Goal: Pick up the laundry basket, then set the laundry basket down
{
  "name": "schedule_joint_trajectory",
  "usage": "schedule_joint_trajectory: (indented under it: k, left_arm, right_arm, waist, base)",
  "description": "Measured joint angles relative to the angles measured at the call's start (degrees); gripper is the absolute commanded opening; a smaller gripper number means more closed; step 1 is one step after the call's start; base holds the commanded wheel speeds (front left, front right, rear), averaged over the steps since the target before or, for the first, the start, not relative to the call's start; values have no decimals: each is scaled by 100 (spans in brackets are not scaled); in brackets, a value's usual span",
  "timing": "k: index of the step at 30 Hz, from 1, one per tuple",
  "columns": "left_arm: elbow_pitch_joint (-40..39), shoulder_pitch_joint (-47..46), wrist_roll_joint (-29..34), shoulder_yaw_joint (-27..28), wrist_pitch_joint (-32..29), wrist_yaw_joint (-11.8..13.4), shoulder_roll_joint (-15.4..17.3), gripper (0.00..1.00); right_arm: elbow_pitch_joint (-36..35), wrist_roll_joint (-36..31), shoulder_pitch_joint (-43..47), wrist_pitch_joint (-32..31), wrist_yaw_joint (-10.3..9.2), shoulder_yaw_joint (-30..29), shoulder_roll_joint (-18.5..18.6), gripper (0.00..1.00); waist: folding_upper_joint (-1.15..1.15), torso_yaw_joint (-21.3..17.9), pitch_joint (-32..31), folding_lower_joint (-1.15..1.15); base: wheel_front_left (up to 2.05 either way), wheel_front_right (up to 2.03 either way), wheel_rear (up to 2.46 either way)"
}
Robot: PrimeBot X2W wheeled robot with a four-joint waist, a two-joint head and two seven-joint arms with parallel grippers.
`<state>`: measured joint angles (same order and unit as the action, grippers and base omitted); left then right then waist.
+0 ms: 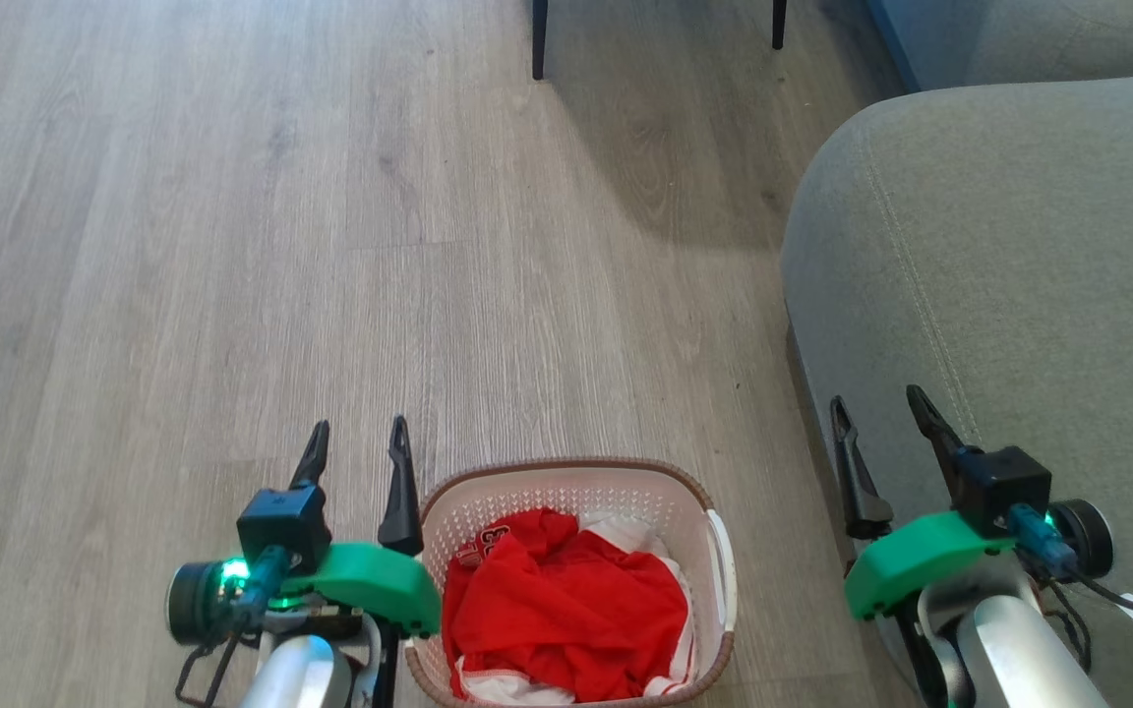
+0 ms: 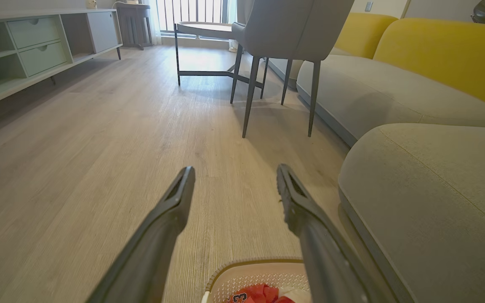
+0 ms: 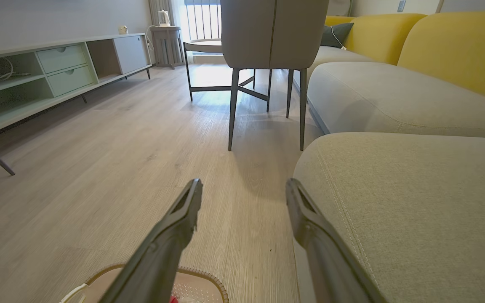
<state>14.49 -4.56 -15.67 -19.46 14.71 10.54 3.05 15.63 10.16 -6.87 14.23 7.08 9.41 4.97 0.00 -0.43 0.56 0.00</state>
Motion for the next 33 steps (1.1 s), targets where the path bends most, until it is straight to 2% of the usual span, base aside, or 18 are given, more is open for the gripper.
schedule_joint_trajectory:
  k: [18, 33]
  left_arm:
    - [48, -9, -71, -33, 0, 0, 0, 100]
    - [717, -906, -346, -352, 0, 7, -10, 100]
  right_arm:
    - [13, -2, -8, 0, 0, 56, 34, 100]
    - [389, 338, -855, 0, 0, 296, 293, 100]
  waist:
    - [0, 31, 154, 0]
    - [0, 63, 1318, 0]
  base:
    - [0, 0, 0]
    - [0, 0, 0]
